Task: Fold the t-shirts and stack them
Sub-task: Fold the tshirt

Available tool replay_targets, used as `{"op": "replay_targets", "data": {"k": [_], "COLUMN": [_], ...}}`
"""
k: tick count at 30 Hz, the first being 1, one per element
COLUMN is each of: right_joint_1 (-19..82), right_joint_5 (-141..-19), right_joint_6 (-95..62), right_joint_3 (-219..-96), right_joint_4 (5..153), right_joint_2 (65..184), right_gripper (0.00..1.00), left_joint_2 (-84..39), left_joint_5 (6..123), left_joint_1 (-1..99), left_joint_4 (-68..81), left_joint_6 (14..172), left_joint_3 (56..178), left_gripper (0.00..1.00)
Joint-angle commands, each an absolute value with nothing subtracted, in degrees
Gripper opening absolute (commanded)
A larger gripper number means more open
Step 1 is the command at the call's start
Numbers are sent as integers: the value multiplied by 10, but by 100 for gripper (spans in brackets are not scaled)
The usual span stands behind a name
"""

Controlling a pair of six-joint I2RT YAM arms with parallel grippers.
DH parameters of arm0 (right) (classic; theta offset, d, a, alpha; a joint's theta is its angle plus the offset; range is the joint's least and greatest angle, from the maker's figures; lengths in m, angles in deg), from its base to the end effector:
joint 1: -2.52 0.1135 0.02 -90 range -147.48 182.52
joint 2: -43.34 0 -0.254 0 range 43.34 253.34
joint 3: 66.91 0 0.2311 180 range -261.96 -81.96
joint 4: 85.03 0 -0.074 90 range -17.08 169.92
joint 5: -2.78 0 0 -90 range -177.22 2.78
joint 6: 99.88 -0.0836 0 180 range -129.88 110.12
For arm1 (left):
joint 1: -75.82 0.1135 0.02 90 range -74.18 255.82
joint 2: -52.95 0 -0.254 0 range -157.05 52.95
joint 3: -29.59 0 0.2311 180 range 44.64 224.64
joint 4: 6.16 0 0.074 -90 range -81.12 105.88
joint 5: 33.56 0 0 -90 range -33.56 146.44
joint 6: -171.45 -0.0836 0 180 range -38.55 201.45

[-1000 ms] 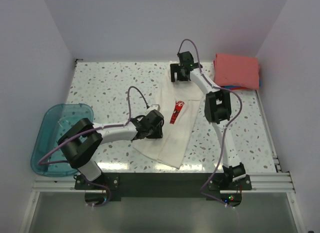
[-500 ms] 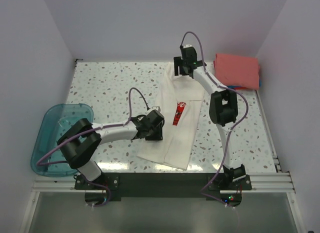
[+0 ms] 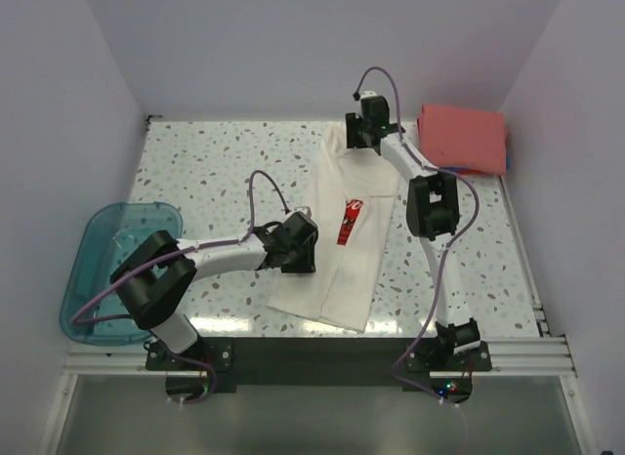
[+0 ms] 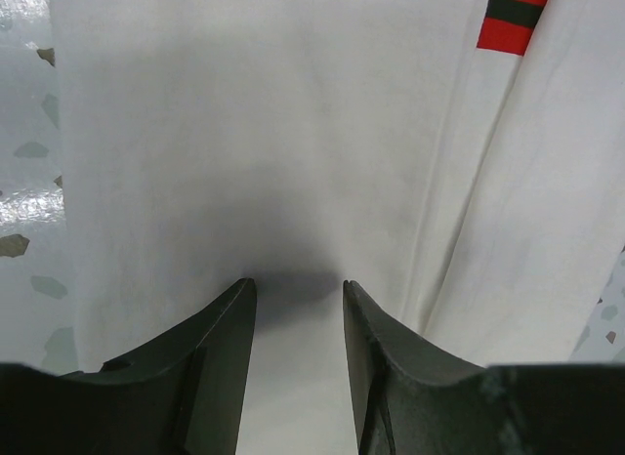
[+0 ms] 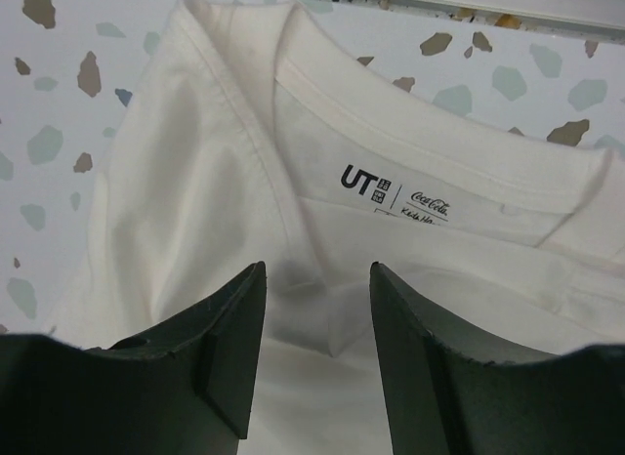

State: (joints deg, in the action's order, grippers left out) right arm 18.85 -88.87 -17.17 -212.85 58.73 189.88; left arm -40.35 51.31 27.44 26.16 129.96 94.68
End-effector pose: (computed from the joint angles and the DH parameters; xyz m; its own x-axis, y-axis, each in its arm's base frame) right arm 0.5660 0.1633 0.1567 -0.6036 -0.0447 -0.7960 -0.1838 0.9793 0.0844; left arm 0.2152 -0.2310 0.1209 -0.9189 -0.0890 -0.3842 0.0408 0.9476 -0.3169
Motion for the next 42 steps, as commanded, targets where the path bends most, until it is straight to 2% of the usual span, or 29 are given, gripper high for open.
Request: {"op": "replay_targets", "data": {"k": [1,8,14,19,23,26,42], "right_joint_1": [188,187,187,186,184,182,175], "right_joint_5": [-862,-867,-857,-855,-857,-862,-913], "right_joint_6": [-174,-176,-178,-177,-176,-176,-174], "right_joint_3": [-2168,-2145,-2148,-2150,-2160,-2161,-2163], "right_joint_4": [611,625,628,631,633,641,702], "right_joint_2": [1915,1913,1919,1919,1921,1921,1927], "right_gripper": [50,45,27,18,5,0,0], "left_joint_2": [-403,-410,-414,-413,-415,-418,-432], "left_joint_5": [511,514,517,517,518,521,535], "left_joint_1": [282,285,286,288,288,288,288], "left_joint_4": [286,282,279,280,280,277,263], "left_joint_6": [1283,1281,1283,1284,1286,1287,1298], "left_joint_3": [950,946,940,937,934,932,910], "left_gripper": [46,46,45,45,45,45,45]}}
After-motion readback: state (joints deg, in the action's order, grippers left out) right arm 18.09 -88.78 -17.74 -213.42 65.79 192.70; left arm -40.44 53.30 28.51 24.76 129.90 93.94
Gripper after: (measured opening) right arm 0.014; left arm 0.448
